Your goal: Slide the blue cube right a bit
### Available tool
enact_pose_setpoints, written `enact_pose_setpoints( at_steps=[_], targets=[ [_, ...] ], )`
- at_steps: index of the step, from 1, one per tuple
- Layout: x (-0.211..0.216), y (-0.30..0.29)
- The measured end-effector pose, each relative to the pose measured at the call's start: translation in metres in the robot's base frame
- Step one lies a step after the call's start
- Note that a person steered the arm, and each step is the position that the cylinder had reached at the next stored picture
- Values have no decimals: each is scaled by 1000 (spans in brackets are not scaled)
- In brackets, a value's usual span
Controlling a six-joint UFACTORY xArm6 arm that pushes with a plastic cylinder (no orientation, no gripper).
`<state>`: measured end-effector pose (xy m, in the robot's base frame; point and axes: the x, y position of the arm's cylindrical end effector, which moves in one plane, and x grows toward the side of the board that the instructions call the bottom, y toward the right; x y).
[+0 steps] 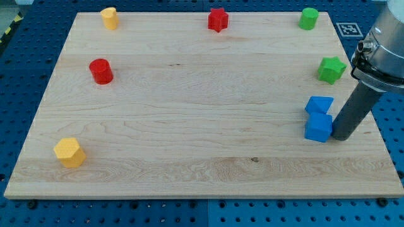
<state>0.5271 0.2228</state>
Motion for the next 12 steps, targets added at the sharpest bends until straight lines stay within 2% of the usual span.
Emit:
enact_pose_setpoints(
  at_steps=[2, 3, 4, 5, 6, 8, 12],
  targets=[
    [-1, 1],
    [37, -4],
    [33, -42],
    [3, -89],
    [2, -104],
    [-26, -71],
    [-16, -45]
  ],
)
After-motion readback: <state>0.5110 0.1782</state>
